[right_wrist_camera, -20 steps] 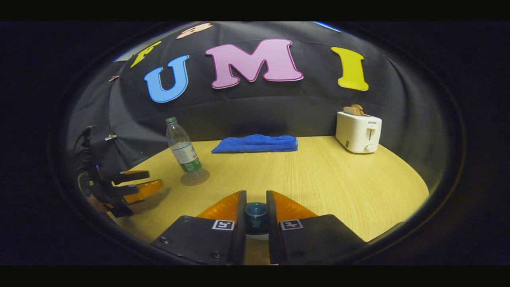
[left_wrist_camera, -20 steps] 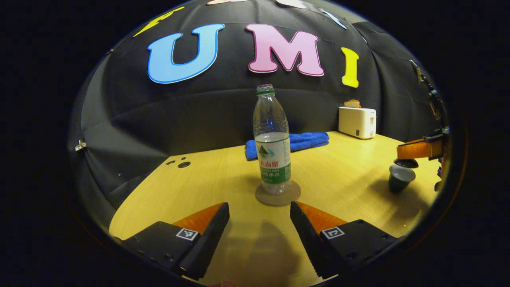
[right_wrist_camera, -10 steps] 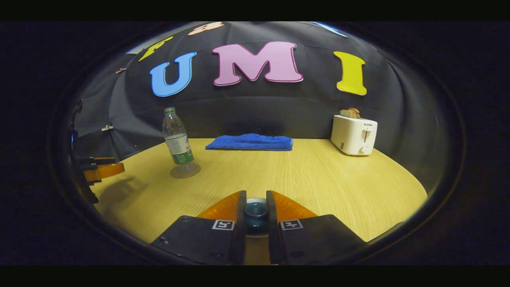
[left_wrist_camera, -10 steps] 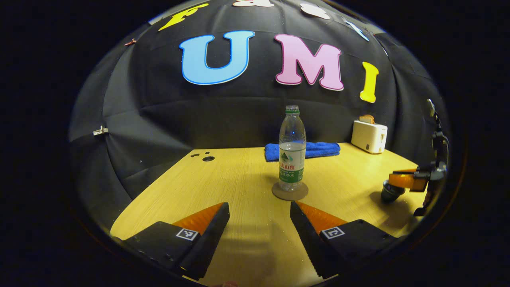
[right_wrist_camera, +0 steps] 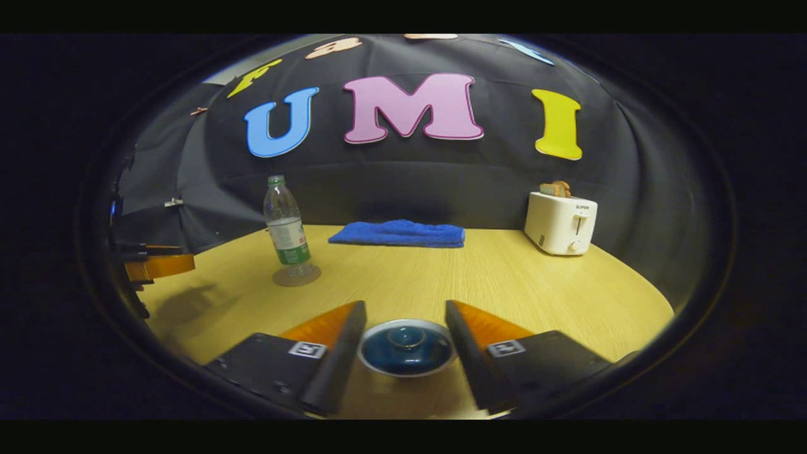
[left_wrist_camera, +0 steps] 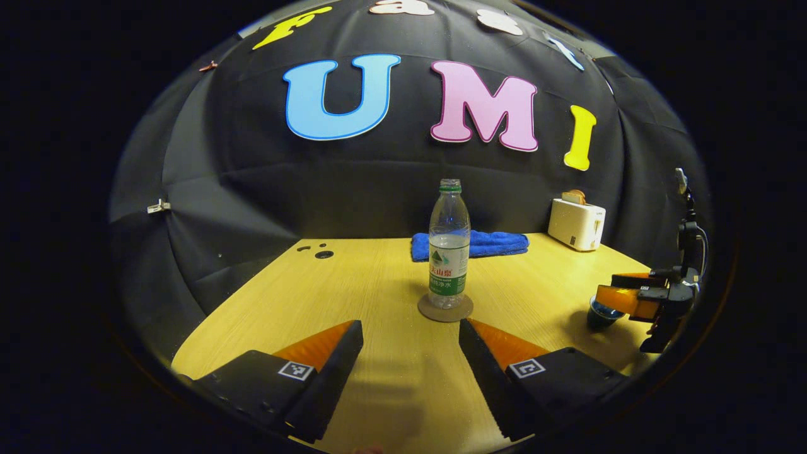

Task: Open the teacup lid with one hand, grasp the water bottle and pour water into the teacup with the other hand; after pouring, place the water bottle on the coaster and then close the teacup lid.

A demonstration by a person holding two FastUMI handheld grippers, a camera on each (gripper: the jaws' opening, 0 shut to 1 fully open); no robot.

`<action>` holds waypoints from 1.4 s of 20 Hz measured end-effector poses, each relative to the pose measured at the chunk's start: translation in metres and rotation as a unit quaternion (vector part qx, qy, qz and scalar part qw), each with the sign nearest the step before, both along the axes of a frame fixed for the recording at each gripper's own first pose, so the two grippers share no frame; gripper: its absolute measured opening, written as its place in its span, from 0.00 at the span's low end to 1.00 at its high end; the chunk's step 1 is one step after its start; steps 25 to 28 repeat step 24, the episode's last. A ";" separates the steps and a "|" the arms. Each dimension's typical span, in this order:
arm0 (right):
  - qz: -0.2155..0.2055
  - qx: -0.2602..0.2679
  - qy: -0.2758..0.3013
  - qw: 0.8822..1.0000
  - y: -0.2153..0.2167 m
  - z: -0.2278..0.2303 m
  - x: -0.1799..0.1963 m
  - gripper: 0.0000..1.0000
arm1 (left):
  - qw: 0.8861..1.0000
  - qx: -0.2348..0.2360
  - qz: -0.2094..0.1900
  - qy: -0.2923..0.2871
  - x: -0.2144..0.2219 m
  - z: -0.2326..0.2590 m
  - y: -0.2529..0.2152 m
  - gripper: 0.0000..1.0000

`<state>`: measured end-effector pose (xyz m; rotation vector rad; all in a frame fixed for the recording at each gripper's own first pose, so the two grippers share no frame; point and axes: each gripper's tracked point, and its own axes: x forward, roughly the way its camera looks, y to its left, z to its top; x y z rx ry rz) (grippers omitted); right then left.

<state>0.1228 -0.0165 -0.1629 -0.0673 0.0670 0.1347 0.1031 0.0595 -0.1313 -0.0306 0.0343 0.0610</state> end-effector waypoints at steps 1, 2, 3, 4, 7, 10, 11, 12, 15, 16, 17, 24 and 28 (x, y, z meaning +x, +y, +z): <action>-0.001 -0.003 -0.004 1.000 -0.001 0.012 -0.003 0.84 | 1.000 -0.005 0.003 0.000 -0.004 0.008 -0.001 0.96; -0.001 -0.005 -0.011 1.000 -0.002 0.027 -0.008 1.00 | 1.000 -0.009 0.005 -0.003 -0.009 0.017 -0.004 0.96; -0.001 -0.005 -0.021 1.000 -0.002 0.045 -0.010 1.00 | 1.000 -0.011 0.008 -0.008 -0.015 0.030 -0.005 0.96; 0.003 -0.006 -0.029 1.000 -0.001 0.063 -0.016 0.96 | 1.000 -0.011 0.011 -0.016 -0.022 0.044 -0.008 0.96; 0.008 -0.014 -0.050 0.999 -0.005 0.119 -0.034 1.00 | 0.999 -0.010 0.031 -0.038 -0.047 0.094 -0.012 0.96; 0.018 -0.012 -0.074 0.997 -0.003 0.173 -0.057 1.00 | 0.997 -0.010 0.050 -0.066 -0.076 0.146 -0.026 0.97; 0.019 -0.013 -0.084 0.996 -0.004 0.190 -0.065 1.00 | 0.996 -0.010 0.052 -0.075 -0.088 0.160 -0.032 0.97; 0.021 -0.012 -0.091 0.996 -0.005 0.204 -0.073 1.00 | 0.995 -0.010 0.058 -0.081 -0.098 0.171 -0.036 0.97; 0.037 -0.008 -0.102 0.994 -0.001 0.229 -0.102 1.00 | 0.993 -0.037 0.063 -0.093 -0.129 0.192 -0.060 0.97; 0.039 -0.007 -0.103 0.994 0.000 0.233 -0.110 1.00 | 0.992 -0.052 0.062 -0.100 -0.137 0.199 -0.069 0.96; 0.041 -0.007 -0.102 0.994 0.002 0.235 -0.117 1.00 | 0.990 -0.061 0.067 -0.107 -0.145 0.204 -0.074 0.96; 0.052 -0.008 -0.071 0.996 0.023 0.210 -0.146 1.00 | 0.993 -0.026 0.069 -0.097 -0.178 0.194 -0.096 0.94; 0.052 -0.008 -0.071 0.996 0.023 0.210 -0.146 1.00 | 0.993 -0.026 0.069 -0.097 -0.178 0.194 -0.096 0.94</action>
